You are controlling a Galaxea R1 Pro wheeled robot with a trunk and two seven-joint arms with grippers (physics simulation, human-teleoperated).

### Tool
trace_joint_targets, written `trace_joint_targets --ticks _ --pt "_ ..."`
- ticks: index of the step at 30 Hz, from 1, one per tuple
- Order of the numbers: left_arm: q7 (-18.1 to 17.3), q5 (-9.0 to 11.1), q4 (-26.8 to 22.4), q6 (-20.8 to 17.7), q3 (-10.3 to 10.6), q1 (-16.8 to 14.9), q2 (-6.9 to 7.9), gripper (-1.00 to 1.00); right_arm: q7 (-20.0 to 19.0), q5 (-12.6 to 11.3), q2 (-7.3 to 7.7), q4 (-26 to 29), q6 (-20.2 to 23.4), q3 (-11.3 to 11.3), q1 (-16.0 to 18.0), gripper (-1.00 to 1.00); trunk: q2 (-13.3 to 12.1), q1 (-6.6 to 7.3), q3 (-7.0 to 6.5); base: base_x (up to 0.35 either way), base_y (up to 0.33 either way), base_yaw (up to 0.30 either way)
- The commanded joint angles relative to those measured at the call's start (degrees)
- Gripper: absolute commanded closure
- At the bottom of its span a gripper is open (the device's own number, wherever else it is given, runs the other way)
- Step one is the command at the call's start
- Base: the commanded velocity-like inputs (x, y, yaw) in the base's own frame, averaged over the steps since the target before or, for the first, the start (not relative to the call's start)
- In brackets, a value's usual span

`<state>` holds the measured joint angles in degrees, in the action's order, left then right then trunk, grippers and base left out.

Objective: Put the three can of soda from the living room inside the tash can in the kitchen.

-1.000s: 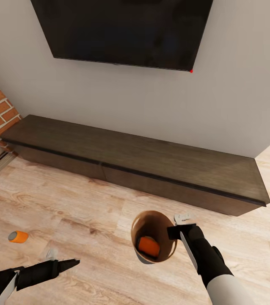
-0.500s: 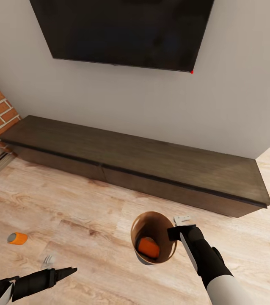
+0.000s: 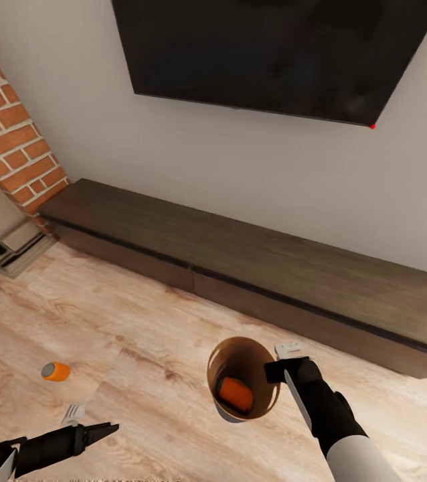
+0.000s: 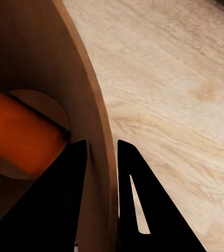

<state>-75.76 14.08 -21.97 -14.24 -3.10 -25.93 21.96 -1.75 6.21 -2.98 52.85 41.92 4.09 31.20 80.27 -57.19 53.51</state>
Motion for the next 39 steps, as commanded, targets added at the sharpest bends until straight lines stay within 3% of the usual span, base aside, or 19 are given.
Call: trace_joint_targets --ticks 1,9,21,26,39 --pt "0.0 0.0 0.1 0.0 0.0 0.0 0.01 -1.00 0.0 -0.8 -0.01 0.0 0.0 0.1 0.0 1.00 0.0 0.00 0.00 0.012 0.314 0.287" --pt "0.0 0.0 0.2 0.0 0.0 0.0 0.01 -1.00 0.0 -0.8 -0.01 0.0 0.0 2.2 0.0 1.00 0.0 0.00 0.00 0.004 0.318 0.288" --pt "0.4 0.0 0.2 0.1 0.0 0.0 -0.03 -1.00 0.0 -0.8 -0.01 -0.3 -0.1 2.7 0.0 1.00 0.0 0.00 0.00 0.133 0.284 0.289" --pt "2.3 0.1 0.0 0.1 0.0 0.0 -0.13 -1.00 0.0 -0.8 -0.01 -1.6 -0.2 2.9 0.0 1.00 0.0 0.00 0.00 0.327 0.047 0.215" --pt "2.9 0.1 -0.1 0.0 0.0 0.0 -0.13 -1.00 0.0 -0.8 -0.01 -1.9 -0.3 2.9 0.0 1.00 0.0 0.00 0.00 0.339 -0.008 0.027"
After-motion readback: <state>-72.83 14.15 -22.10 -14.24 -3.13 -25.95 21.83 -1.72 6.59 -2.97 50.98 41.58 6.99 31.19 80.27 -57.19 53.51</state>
